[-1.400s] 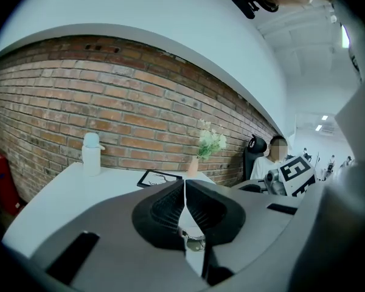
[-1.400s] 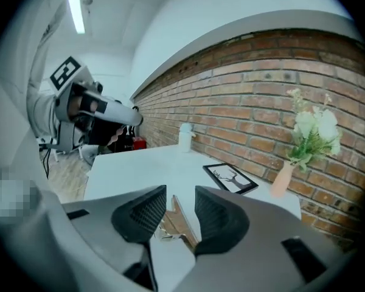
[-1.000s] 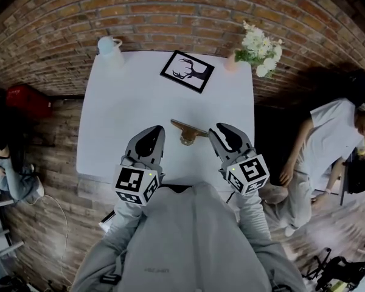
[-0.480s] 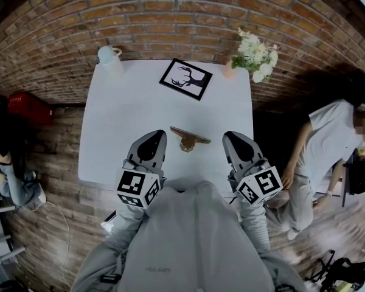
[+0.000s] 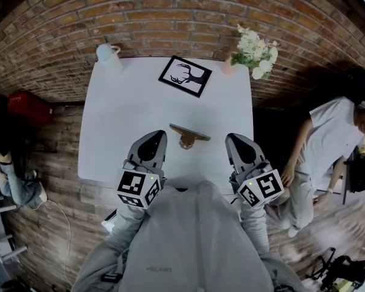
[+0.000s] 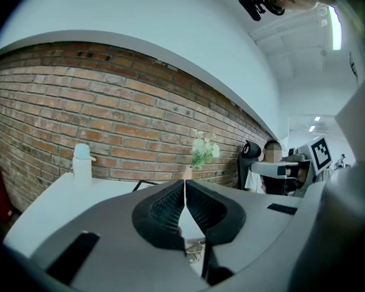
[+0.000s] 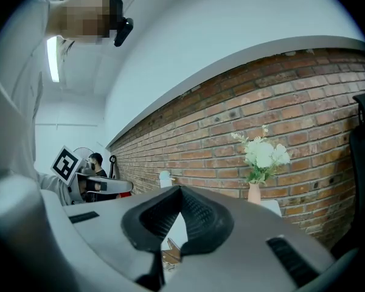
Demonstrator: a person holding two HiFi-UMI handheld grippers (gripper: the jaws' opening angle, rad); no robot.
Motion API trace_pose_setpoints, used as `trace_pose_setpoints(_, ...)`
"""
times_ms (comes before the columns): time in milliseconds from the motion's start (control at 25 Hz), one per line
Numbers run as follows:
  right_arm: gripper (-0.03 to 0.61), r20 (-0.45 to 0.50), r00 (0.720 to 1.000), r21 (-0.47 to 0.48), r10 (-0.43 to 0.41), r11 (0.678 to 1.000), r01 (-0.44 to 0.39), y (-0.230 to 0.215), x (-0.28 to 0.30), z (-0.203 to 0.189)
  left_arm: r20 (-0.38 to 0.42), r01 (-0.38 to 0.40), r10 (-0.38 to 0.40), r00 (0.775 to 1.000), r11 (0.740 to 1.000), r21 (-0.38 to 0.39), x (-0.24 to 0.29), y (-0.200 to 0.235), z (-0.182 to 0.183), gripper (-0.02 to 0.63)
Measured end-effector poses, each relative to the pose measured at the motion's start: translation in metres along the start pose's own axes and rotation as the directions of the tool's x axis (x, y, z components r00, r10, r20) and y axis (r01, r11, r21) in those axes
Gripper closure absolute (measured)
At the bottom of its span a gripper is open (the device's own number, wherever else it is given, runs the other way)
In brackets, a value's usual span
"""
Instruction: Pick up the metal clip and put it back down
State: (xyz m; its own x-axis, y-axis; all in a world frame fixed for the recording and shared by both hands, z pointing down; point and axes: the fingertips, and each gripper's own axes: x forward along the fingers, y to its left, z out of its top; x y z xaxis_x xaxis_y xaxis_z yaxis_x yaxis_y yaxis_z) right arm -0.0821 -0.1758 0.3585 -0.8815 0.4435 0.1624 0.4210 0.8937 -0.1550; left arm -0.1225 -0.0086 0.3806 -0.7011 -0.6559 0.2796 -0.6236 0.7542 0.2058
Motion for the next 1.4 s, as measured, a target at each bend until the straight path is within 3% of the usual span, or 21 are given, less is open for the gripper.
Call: trace_pose_setpoints(1400, 0.555, -0.007, 0.999, 0.010, -0.049, 0.999, 0.049, 0.009, -0.011, -0.007, -0.015, -0.001, 0.001, 1.000, 1.000, -0.001, -0.016, -0.002, -0.009, 0.583)
